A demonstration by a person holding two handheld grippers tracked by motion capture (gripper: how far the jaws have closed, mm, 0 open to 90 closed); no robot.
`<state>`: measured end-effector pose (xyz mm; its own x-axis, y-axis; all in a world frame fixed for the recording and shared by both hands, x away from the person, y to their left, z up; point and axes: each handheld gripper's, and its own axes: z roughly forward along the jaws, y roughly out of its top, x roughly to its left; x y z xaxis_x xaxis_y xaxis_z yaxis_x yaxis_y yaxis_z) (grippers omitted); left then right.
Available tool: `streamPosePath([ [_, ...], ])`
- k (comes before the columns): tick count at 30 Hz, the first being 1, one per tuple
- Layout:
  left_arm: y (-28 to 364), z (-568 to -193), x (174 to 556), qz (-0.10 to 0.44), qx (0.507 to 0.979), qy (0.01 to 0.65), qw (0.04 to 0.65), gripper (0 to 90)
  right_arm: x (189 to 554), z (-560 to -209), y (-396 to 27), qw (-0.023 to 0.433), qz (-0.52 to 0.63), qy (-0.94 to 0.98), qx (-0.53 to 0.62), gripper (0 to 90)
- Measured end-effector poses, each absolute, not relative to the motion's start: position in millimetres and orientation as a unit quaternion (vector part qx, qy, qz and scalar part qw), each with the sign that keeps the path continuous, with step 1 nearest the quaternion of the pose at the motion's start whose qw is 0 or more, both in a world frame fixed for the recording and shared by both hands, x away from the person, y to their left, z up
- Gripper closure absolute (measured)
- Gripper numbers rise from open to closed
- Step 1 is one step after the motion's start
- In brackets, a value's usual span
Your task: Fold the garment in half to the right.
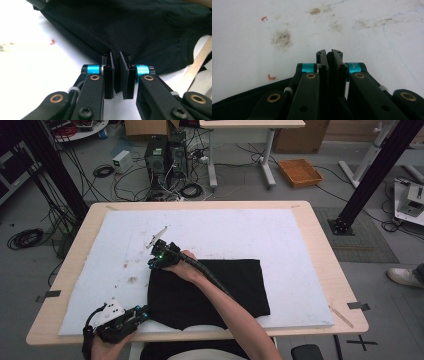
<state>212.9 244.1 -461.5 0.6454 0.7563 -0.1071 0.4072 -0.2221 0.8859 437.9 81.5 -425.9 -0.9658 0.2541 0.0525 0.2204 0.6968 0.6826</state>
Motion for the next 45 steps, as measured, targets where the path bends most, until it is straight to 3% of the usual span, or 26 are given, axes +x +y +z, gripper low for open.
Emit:
streamPosePath([
  [12, 278, -442, 206, 0.195, 0.744, 0.391, 0.506, 82.7, 435, -405, 110, 0.03, 0.401, 0.908, 0.113, 85.8],
  [19, 273, -437, 205, 0.195, 0.74, 0.376, 0.522, 82.7, 431, -405, 109, 0.036, 0.405, 0.907, 0.108, 85.7],
  [30, 252, -423, 210, 0.195, 0.734, 0.347, 0.55, 82.6, 432, -389, 78, 0.043, 0.421, 0.9, 0.101, 85.6],
  [45, 194, -413, 232, 0.17, 0.752, 0.298, 0.562, 82.6, 436, -380, 15, 0.054, 0.443, 0.887, 0.117, 85.6],
])
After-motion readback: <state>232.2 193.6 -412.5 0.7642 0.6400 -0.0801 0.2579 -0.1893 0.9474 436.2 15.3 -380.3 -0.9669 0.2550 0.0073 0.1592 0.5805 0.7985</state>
